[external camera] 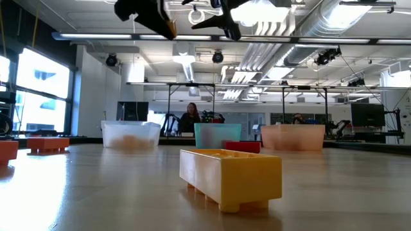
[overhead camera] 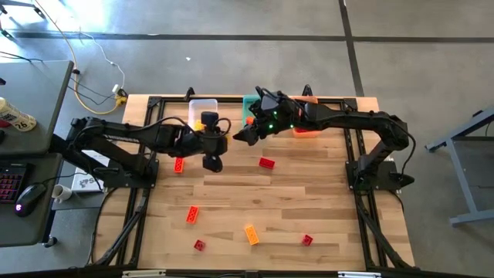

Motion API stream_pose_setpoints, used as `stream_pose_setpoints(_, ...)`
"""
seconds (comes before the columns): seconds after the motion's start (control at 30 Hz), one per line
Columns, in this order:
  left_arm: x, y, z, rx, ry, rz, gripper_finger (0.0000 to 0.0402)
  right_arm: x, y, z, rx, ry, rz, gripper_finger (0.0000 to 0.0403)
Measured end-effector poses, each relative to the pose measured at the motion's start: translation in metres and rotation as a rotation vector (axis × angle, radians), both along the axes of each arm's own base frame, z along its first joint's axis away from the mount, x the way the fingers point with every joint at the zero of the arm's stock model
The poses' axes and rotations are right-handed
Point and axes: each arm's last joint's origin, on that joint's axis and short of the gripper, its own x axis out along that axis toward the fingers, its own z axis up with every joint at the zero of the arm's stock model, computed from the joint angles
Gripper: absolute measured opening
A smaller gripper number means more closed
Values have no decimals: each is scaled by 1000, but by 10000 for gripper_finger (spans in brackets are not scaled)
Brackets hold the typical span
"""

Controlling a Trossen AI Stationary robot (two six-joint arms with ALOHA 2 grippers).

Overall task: Sort & place blocks by color
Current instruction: Put the yellow game piece into the transparent bin

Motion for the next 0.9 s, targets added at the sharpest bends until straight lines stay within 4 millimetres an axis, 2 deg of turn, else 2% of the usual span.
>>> stream_pose_setpoints(0.4, -27, 39, -16, -224, 130, 254, 117, 0, -2, 0, -100, -10, 57, 227)
stream_pose_setpoints(0.9, -63, 114, -20, -443, 104, 434, 117, 1, 8, 0, -135, -14, 112, 227)
